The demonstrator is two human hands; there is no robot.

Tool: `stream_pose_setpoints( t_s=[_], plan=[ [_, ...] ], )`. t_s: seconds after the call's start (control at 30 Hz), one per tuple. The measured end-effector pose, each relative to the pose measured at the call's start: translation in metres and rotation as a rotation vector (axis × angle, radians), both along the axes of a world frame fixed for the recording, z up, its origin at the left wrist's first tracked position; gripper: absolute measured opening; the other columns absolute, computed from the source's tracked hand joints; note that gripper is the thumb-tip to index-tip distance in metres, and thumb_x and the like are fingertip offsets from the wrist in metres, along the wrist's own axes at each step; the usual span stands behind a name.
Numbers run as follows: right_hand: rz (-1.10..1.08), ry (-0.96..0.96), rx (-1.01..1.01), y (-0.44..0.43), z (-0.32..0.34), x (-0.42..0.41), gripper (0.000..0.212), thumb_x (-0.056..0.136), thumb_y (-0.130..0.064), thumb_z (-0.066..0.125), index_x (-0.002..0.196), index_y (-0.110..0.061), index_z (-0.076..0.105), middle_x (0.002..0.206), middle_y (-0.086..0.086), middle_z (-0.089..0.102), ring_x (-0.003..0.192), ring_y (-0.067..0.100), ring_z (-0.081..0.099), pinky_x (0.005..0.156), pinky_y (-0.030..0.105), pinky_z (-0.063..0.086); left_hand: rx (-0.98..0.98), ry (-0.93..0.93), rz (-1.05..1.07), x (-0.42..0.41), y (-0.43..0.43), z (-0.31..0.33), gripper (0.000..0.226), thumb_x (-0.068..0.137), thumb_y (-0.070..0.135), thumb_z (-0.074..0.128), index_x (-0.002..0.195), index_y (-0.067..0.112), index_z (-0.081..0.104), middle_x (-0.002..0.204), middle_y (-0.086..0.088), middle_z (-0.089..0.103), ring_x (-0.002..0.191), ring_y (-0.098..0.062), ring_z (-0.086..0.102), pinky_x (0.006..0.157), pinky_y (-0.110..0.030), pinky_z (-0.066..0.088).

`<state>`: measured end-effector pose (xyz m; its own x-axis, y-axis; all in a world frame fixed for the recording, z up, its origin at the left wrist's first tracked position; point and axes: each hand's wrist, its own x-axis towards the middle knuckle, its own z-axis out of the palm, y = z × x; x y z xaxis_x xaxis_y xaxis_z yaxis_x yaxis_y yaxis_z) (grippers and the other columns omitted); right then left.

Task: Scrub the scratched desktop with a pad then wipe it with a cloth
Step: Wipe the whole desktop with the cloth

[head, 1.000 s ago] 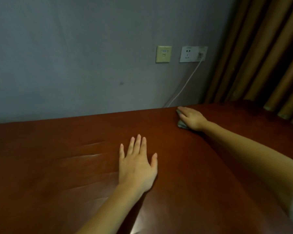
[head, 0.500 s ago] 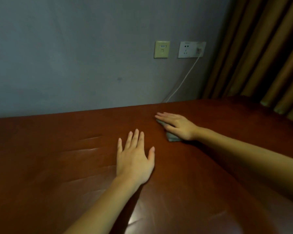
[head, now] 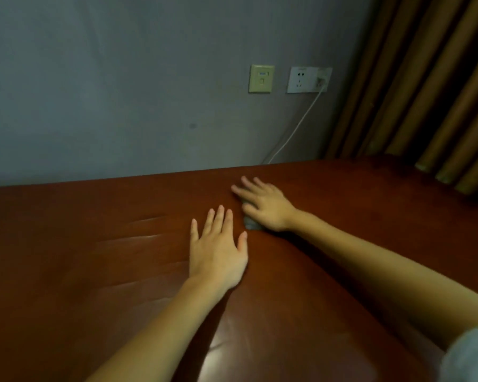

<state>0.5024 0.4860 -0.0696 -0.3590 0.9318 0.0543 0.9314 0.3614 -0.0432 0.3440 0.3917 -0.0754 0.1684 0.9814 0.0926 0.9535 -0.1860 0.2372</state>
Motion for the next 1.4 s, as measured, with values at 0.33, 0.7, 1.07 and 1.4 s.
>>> stream_pose_setpoints(
  t_s=[0.33,0.7,1.07,1.4],
  plan=[
    [-0.236,0.006,-0.054,-0.024,0.006,0.085,0.052,0.099,-0.054,0.018,0.149,-0.042,0.008,0.16,-0.001,0.005,0.148,0.024,0.004,0.118,0.043,0.008,-0.001,0.017,0.002,-0.001,0.002,-0.003,0.057,0.102,0.043,0.013,0.153,0.022,0.001,0.16,0.004,-0.006,0.147,-0.013,-0.009,0.12,-0.043,-0.004],
    [-0.023,0.053,0.005,-0.129,0.002,0.035,0.065,0.086,-0.06,0.012,0.149,-0.042,0.005,0.16,-0.006,0.001,0.147,0.016,-0.001,0.117,0.034,0.002,0.004,-0.026,-0.018,-0.005,-0.005,0.003,0.052,0.104,0.032,0.018,0.153,0.017,0.013,0.161,0.001,0.005,0.148,-0.014,0.001,0.121,-0.038,0.0],
    [-0.35,0.001,-0.048,-0.068,0.006,0.018,0.059,0.098,-0.052,0.02,0.152,-0.032,0.006,0.161,0.002,0.003,0.147,0.026,0.002,0.118,0.044,0.005,-0.024,-0.036,-0.047,-0.015,-0.068,0.006,0.053,0.104,0.031,0.017,0.153,0.013,0.009,0.161,-0.003,0.003,0.148,-0.016,0.0,0.121,-0.033,0.001],
    [-0.29,0.059,-0.025,-0.171,0.004,0.08,0.066,0.089,-0.062,0.015,0.15,-0.037,0.012,0.16,-0.003,0.01,0.147,0.021,0.008,0.119,0.036,0.009,-0.058,-0.034,-0.143,0.032,-0.132,0.004,0.058,0.103,0.037,0.018,0.154,0.012,0.004,0.16,-0.01,-0.004,0.148,-0.023,-0.006,0.12,-0.039,-0.003]
  ],
)
